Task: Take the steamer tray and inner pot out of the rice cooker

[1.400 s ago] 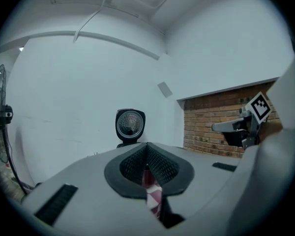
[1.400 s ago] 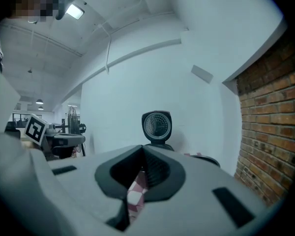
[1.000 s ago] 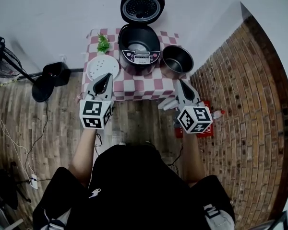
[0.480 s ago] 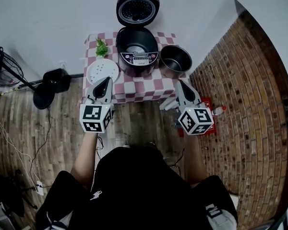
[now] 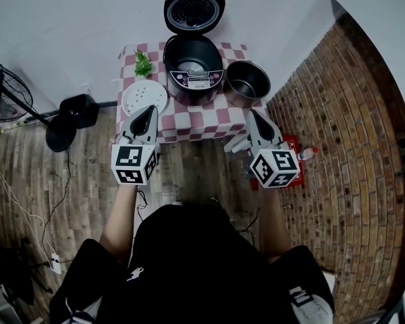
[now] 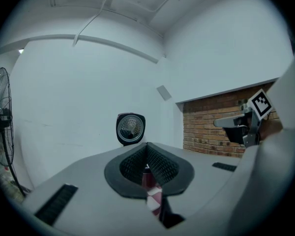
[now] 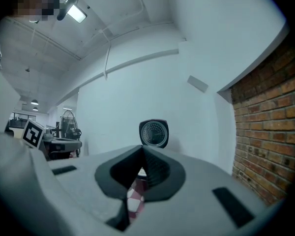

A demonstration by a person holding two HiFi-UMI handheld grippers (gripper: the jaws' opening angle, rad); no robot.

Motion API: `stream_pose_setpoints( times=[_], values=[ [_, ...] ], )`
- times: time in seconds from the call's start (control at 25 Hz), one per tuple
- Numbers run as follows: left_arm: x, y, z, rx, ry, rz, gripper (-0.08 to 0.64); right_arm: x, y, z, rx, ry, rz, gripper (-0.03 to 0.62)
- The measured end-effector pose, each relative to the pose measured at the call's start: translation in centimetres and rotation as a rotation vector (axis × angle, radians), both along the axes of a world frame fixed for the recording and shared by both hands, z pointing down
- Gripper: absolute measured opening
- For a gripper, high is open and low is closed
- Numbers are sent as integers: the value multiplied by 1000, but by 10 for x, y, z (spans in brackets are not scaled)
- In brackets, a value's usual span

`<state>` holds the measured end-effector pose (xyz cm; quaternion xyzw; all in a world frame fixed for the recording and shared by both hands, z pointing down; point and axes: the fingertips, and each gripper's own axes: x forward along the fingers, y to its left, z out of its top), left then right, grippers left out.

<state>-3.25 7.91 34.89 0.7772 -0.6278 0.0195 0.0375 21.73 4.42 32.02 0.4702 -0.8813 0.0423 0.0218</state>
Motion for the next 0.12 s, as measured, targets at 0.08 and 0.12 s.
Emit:
stream_pose_setpoints(
  times=[0.08,0.12],
  values=[
    [0,0,-1,2,0,1,3,0,0,0,3,5,3,3],
    [0,0,-1,4,0,2,3,1,-1,-1,4,7,4,3]
  ],
)
